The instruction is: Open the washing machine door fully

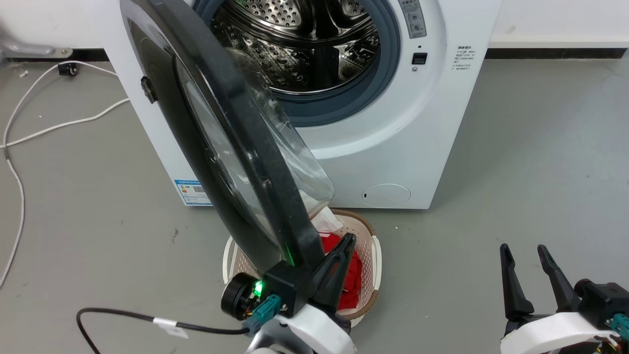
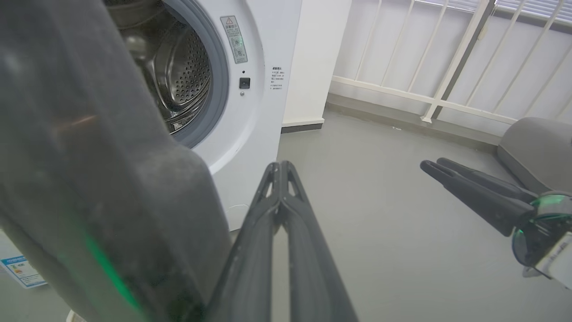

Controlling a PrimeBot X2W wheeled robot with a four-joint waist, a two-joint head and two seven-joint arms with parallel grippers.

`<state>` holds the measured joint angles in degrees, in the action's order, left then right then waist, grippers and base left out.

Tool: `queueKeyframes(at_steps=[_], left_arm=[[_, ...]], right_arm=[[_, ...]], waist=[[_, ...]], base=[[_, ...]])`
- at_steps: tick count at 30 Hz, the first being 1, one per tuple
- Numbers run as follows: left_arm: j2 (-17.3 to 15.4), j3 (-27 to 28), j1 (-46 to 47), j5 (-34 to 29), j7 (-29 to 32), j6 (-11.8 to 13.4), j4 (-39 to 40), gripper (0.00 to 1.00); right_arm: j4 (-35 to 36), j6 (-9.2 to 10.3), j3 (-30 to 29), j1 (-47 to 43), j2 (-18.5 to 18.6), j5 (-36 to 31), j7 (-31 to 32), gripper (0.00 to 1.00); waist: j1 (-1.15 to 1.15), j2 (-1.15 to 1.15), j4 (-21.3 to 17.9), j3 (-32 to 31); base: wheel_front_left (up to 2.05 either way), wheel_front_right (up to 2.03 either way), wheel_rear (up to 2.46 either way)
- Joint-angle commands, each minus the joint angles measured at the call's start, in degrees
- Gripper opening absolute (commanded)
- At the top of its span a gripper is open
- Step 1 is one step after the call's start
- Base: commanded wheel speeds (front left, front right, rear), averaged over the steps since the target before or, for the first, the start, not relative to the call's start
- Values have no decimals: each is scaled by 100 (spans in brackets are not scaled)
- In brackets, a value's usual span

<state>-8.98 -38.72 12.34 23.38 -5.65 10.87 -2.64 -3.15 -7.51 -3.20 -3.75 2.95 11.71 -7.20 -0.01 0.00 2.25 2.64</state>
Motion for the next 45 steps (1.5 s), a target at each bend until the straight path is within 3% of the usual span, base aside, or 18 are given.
queueKeyframes(at_steps=[1,17,32,38,45], left_arm=[[-292,332,-30,-18,42,250,-27,0],[-682,301,-906,-328,319,974,1408,0],[-856,672,-1476,-365,134,1571,2166,0],[-940,1026,-1600,-104,-86,1570,1950,0],[-1066,1595,-1485,378,-428,1341,1531,0]], right_arm=[[0,4,0,-53,-15,31,0,100],[67,4,-36,-41,-16,32,83,100],[274,4,-186,-14,-14,-125,225,100],[379,4,-178,46,-12,-206,310,100],[461,4,-225,55,-13,-280,407,100]], waist=[[1,0,16,-8],[1,0,408,157],[1,0,1659,330],[1,0,2020,406],[1,0,2198,466]], base=[[0,0,0],[0,0,0],[0,0,0],[0,0,0],[0,0,0]])
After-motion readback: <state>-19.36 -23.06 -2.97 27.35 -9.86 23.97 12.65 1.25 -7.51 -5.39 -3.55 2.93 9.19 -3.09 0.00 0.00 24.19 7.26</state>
